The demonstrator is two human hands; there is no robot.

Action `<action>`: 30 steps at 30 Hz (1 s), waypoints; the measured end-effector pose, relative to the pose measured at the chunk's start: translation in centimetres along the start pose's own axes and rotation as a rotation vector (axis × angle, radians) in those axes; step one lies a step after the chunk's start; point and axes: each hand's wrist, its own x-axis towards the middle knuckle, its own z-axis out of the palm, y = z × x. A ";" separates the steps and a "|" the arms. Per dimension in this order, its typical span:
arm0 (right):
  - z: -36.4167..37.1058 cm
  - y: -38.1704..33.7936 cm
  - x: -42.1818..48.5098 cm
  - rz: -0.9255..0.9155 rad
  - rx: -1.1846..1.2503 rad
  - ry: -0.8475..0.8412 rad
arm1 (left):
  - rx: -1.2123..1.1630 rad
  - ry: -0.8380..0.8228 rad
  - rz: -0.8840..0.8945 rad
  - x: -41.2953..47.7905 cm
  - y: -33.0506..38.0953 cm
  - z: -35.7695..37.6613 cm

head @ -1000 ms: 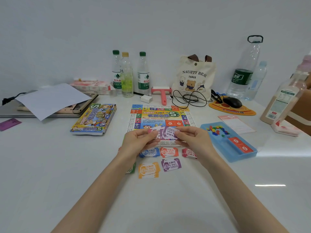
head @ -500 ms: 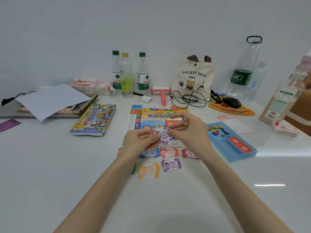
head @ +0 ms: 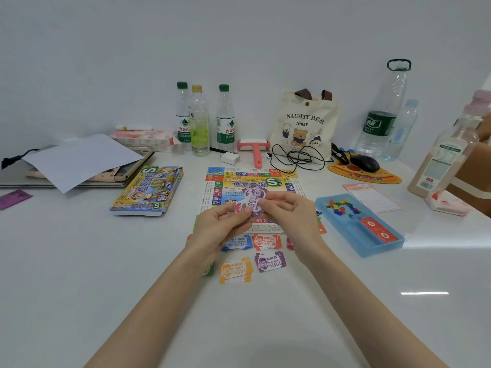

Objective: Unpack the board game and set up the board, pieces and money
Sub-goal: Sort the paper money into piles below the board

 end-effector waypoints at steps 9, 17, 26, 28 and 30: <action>-2.7 -1.5 0.9 -0.036 -0.213 -0.098 | 0.007 0.113 0.016 0.5 0.0 -0.7; -4.1 -0.8 0.3 0.030 -0.679 -0.477 | 0.071 0.210 0.106 0.9 -0.1 -1.5; -4.0 2.2 0.2 -0.041 -0.772 -0.399 | 0.099 0.233 0.101 1.1 -0.2 -1.4; -4.0 2.8 0.1 -0.125 -0.822 -0.384 | 0.105 0.237 0.104 1.1 -0.2 -1.4; -4.2 2.9 -0.1 -0.191 -0.900 -0.369 | 0.102 0.239 0.104 1.1 -0.2 -1.4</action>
